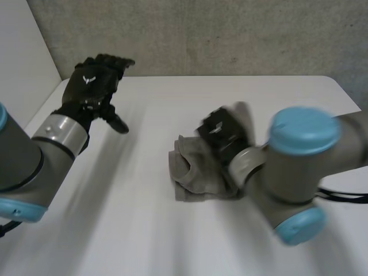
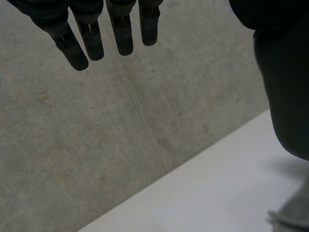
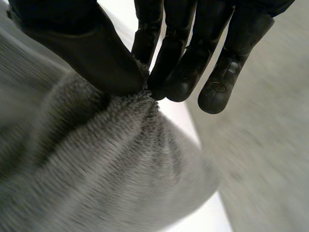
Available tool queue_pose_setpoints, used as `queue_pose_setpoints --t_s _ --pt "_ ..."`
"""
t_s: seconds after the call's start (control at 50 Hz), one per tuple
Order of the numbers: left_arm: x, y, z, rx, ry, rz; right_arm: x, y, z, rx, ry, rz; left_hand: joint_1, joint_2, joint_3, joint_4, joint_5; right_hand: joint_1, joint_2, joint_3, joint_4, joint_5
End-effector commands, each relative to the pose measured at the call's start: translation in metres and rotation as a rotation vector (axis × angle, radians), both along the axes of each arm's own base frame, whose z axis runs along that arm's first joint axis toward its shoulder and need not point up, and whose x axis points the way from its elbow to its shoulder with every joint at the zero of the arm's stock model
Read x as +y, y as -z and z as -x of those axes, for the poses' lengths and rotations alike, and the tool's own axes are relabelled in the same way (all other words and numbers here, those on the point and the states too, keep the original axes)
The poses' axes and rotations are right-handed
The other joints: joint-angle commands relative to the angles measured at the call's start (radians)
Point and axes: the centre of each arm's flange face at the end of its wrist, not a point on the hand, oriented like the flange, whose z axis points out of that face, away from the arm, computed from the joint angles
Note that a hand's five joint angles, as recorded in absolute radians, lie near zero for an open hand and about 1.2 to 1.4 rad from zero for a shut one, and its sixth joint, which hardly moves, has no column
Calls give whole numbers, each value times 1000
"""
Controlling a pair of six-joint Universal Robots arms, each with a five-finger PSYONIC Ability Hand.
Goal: Fold the towel.
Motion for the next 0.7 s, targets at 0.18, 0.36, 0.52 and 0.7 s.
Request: queue_pose_setpoints --t_s 0.18,0.36,0.52,0.7 --pt "-7 -14 18 96 1 -38 41 -10 -10 -88 -91 -96 -82 -80 -58 -83 -215 -1117 -1117 -1138 -1141 -1142" --pt "1 2 49 80 79 -76 2 -67 42 -403 115 -183 -76 -74 -52 -77 -209 -1139 -1139 -1160 -1163 -1164" --pt "17 21 89 42 176 -147 -32 -59 79 -394 262 -227 -44 -42 -20 -45 -177 -1139 -1139 -1160 -1163 -1164" --pt "27 78 121 -57 173 -288 -46 -8 74 -333 253 -368 -38 -36 -14 -39 -171 -1139 -1139 -1160 -1163 -1164"
